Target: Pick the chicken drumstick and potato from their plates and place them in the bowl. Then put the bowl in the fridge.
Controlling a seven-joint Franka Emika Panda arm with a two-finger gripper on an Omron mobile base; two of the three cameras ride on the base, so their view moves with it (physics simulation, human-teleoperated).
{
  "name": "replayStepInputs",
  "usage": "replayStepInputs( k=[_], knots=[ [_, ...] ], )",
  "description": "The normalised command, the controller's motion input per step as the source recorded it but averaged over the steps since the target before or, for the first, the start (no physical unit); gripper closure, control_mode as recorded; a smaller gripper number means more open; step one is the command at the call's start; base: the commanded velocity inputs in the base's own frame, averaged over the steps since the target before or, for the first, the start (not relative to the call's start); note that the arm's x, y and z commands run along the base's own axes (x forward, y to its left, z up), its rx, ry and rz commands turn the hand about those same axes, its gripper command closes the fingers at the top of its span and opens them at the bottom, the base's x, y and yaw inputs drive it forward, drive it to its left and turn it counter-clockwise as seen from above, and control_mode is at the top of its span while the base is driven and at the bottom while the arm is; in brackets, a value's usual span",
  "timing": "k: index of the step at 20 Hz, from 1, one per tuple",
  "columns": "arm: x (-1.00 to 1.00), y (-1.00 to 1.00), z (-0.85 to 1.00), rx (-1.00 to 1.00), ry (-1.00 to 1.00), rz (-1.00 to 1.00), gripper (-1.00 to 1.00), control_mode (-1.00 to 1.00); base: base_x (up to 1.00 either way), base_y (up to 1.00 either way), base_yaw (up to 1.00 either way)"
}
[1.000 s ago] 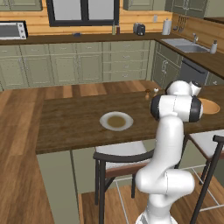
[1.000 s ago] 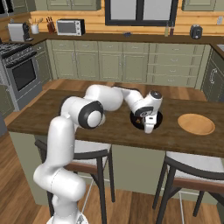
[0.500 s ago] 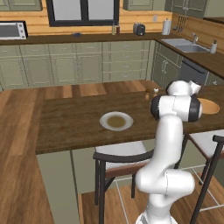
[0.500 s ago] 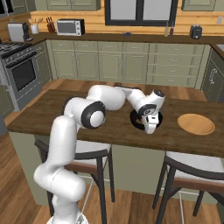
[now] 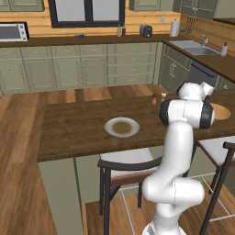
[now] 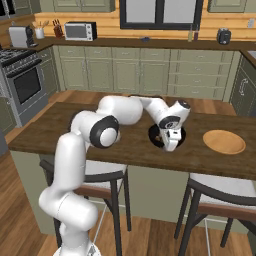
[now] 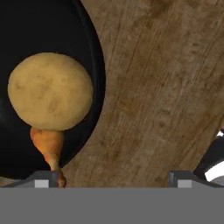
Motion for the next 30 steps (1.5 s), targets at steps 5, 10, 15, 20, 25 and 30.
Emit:
replayStepInputs(
  k=[5,10,15,20,25,30],
  knots=[
    [-0.41,0.15,0.05,0.00,-0.05,-0.21,-1.00,-1.00,0.00,0.00,0.00],
    [0.34,0.07,-0.01,-0.06,0.20,-0.37,-1.00,-1.00,0.00,0.00,0.00],
    [0.36,0.02,-0.06,0.00,0.19,-0.15,-1.00,-1.00,0.00,0.00,0.00],
    [0.12,-0.38,-0.01,0.06,0.04,-0.01,-1.00,-1.00,0.00,0.00,0.00],
    [0.21,0.00,-0.38,0.05,0.03,0.00,-1.00,-1.00,0.00,0.00,0.00],
    [0.40,0.00,-0.19,0.03,0.01,0.00,1.00,-1.00,0.00,0.00,0.00]
  ],
)
